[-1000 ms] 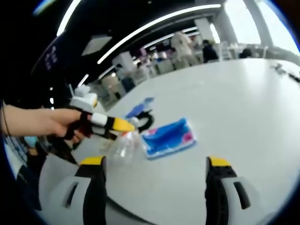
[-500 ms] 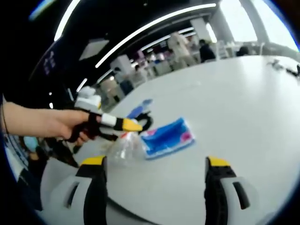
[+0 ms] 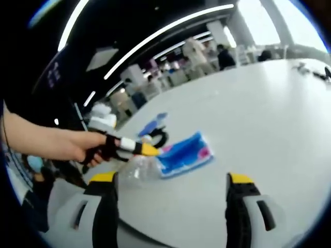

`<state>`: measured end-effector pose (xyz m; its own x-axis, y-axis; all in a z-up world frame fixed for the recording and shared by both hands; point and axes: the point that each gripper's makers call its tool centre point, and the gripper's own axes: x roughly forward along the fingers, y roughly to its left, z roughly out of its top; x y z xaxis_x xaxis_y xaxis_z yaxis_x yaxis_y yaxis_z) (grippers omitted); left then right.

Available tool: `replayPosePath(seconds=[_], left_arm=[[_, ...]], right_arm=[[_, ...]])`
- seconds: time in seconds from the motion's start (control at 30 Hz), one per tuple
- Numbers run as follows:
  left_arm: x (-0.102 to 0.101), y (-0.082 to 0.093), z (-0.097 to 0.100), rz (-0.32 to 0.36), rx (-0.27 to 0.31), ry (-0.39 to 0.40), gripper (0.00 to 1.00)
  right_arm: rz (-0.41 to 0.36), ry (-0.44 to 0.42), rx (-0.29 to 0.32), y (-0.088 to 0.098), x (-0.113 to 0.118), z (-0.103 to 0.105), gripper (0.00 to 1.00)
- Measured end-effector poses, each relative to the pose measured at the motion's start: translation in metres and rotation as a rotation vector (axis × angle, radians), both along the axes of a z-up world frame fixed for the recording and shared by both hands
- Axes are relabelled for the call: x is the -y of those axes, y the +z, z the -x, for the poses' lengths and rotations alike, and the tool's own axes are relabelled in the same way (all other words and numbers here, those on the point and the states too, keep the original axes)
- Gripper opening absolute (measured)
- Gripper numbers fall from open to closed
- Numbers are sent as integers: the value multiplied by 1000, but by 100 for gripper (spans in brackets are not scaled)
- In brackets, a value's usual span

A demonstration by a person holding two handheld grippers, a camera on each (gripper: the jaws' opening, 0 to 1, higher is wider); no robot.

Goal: Arrange the tabletop items into an orderly group along one side of the table until the central work area is clear of visible clutter.

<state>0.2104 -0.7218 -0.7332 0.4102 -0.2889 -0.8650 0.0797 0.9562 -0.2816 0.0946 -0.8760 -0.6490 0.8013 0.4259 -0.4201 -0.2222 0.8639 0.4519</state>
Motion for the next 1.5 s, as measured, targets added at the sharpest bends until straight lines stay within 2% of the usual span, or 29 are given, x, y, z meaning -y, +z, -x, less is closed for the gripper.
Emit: replayPosePath(seconds=[0.2, 0.3, 0.47, 0.6, 0.83, 1.0, 1.27, 1.33, 1.5], left_arm=[[-1, -1, -2, -11, -1, 6, 68], [-4, 1, -3, -7, 3, 24, 58], [-7, 1, -3, -5, -3, 22, 53], [-12, 2, -2, -3, -8, 27, 43], [-11, 2, -2, 16, -11, 37, 41], [-9, 4, -1, 46, 25, 40, 39], [-8, 6, 3, 107, 43, 56, 37], [-9, 10, 0, 106, 74, 49, 37], [-12, 11, -1, 138, 78, 75, 37]], right_arm=[[-10, 4, -3, -1, -4, 2, 84], [-15, 5, -5, -1, -5, 2, 84], [-19, 6, -6, -2, -5, 1, 84], [-22, 8, -5, -2, -5, -1, 84], [-26, 16, -2, 0, -8, -5, 84], [-25, 21, -1, -1, -9, -7, 84], [-26, 33, -9, -4, -13, -7, 84], [-27, 35, -9, -4, -14, -7, 84], [-26, 46, -12, -6, -17, -7, 84]])
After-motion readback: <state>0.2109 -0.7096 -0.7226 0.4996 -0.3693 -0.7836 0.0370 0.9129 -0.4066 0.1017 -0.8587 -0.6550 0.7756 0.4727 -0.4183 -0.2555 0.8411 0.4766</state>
